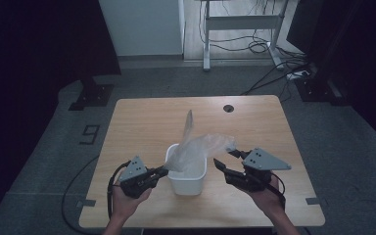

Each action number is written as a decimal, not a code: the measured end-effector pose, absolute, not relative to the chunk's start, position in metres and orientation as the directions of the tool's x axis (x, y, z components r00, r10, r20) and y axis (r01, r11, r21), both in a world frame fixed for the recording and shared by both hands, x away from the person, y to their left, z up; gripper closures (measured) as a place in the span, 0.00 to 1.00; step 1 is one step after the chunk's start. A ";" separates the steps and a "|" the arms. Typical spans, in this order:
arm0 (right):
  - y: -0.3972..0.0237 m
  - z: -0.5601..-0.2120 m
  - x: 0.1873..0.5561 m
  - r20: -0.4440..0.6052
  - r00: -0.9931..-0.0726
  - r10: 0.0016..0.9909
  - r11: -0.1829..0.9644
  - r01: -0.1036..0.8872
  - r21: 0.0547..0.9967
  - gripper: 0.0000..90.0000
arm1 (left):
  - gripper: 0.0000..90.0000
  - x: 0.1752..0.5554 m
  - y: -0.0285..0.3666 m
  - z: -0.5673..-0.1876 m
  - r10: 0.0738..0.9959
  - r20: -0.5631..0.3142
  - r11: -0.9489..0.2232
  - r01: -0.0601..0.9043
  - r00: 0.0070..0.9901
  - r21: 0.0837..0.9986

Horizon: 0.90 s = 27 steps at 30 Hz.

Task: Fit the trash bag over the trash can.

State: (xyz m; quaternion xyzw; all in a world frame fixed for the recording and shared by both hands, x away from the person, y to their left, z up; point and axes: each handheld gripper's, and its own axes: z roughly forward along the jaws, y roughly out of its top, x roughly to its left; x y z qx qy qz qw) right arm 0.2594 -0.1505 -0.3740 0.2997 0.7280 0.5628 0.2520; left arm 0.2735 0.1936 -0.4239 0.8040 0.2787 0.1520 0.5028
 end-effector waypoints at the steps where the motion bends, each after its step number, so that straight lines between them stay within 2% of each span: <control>1: -0.151 -0.374 0.259 -0.026 -0.694 0.719 0.183 0.153 0.971 0.48 | 0.95 0.273 0.193 -0.424 0.601 -0.034 -0.341 0.295 0.798 0.893; 6: -0.152 -0.373 0.256 -0.039 -0.697 0.716 0.191 0.142 0.971 0.46 | 0.90 0.273 0.189 -0.423 0.577 -0.022 -0.366 0.283 0.817 0.887; 9: -0.154 -0.372 0.258 -0.026 -0.696 0.718 0.182 0.151 0.972 0.46 | 0.75 0.270 0.186 -0.421 0.570 0.013 -0.381 0.250 0.821 0.890; 11: -0.154 -0.371 0.259 -0.032 -0.694 0.719 0.186 0.147 0.972 0.46 | 0.59 0.269 0.183 -0.417 0.559 0.010 -0.380 0.245 0.829 0.892; 15: -0.151 -0.369 0.261 -0.044 -0.697 0.715 0.198 0.142 0.970 0.47 | 0.46 0.267 0.178 -0.404 0.555 0.030 -0.370 0.214 0.832 0.904; 27: -0.142 -0.372 0.264 -0.064 -0.704 0.707 0.230 0.144 0.963 0.50 | 0.44 0.272 0.151 -0.376 0.528 0.046 -0.373 0.183 0.848 0.909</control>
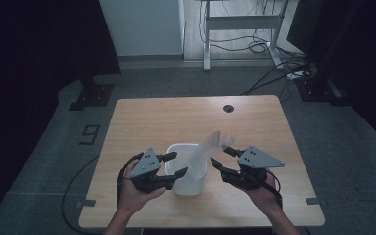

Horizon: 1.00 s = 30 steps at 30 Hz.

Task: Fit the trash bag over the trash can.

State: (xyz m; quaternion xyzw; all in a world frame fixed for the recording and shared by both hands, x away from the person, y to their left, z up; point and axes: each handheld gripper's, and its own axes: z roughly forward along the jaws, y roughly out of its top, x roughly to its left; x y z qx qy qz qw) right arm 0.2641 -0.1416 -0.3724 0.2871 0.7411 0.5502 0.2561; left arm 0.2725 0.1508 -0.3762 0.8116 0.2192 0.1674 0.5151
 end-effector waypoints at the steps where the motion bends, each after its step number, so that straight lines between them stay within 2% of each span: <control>1: -0.142 -0.372 0.263 -0.066 -0.704 0.707 0.231 0.142 0.962 0.50 | 0.44 0.273 0.149 -0.375 0.529 0.046 -0.374 0.184 0.848 0.909; 12: -0.141 -0.378 0.260 -0.093 -0.702 0.706 0.260 0.136 0.956 0.51 | 0.43 0.269 0.140 -0.377 0.510 0.031 -0.383 0.195 0.860 0.903; 25: -0.135 -0.379 0.263 -0.097 -0.696 0.712 0.266 0.140 0.954 0.53 | 0.37 0.263 0.125 -0.386 0.493 0.023 -0.406 0.206 0.870 0.890; 28: -0.134 -0.379 0.263 -0.096 -0.696 0.712 0.265 0.139 0.954 0.53 | 0.39 0.263 0.122 -0.389 0.492 0.029 -0.415 0.206 0.870 0.886; 30: -0.134 -0.379 0.263 -0.096 -0.696 0.712 0.265 0.139 0.954 0.53 | 0.45 0.264 0.121 -0.391 0.502 0.037 -0.419 0.206 0.864 0.885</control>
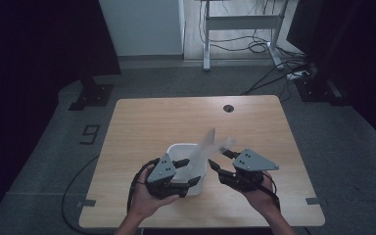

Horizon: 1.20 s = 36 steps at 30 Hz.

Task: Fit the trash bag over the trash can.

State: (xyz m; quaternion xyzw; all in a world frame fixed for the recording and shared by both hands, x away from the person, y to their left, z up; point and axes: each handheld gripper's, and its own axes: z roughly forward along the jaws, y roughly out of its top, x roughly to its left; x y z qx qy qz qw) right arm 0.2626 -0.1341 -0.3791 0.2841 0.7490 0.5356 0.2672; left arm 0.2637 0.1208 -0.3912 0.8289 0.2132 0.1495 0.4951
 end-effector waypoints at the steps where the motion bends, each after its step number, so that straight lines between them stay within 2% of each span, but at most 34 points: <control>1: -0.134 -0.379 0.262 -0.096 -0.696 0.711 0.264 0.138 0.954 0.53 | 0.49 0.264 0.121 -0.392 0.504 0.036 -0.421 0.209 0.863 0.883; 6: -0.135 -0.379 0.261 -0.098 -0.701 0.706 0.265 0.133 0.955 0.53 | 0.78 0.270 0.123 -0.397 0.511 0.007 -0.419 0.242 0.860 0.875; 11: -0.138 -0.380 0.257 -0.096 -0.703 0.705 0.263 0.133 0.956 0.53 | 0.91 0.271 0.130 -0.398 0.532 0.011 -0.407 0.245 0.847 0.880; 19: -0.156 -0.379 0.242 -0.098 -0.700 0.707 0.255 0.123 0.959 0.52 | 0.95 0.267 0.144 -0.400 0.562 0.010 -0.365 0.238 0.827 0.900; 27: -0.182 -0.363 0.231 -0.099 -0.678 0.729 0.226 0.101 0.969 0.51 | 0.95 0.269 0.148 -0.407 0.571 -0.010 -0.363 0.263 0.821 0.894; 36: -0.202 -0.351 0.259 -0.054 -0.655 0.754 0.197 0.147 0.969 0.52 | 0.94 0.269 0.149 -0.407 0.565 -0.020 -0.357 0.267 0.825 0.895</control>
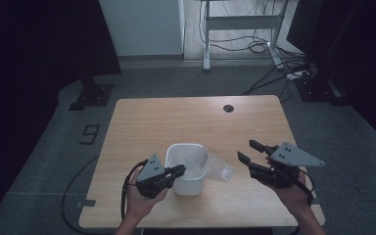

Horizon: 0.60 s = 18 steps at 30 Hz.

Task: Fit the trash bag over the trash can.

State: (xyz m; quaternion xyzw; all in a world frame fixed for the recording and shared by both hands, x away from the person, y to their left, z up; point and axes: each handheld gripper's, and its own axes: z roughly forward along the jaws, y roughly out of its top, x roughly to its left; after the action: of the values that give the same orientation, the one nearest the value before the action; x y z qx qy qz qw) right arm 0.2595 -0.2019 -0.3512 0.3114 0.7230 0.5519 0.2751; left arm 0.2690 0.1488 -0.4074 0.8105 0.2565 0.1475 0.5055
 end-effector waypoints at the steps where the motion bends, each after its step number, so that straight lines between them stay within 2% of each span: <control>1: -0.200 -0.353 0.263 -0.051 -0.660 0.749 0.202 0.154 0.967 0.52 | 0.94 0.269 0.149 -0.407 0.565 -0.021 -0.356 0.267 0.825 0.896; 18: -0.148 -0.366 0.283 -0.078 -0.769 0.635 0.288 0.141 0.947 0.56 | 0.93 0.272 0.150 -0.405 0.558 -0.031 -0.351 0.271 0.829 0.896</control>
State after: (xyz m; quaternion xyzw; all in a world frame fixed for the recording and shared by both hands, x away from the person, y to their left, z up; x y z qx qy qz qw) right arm 0.2829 -0.1477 -0.3664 0.2521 0.7695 0.5407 0.2281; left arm 0.2719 0.1503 -0.4051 0.8098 0.2559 0.1413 0.5088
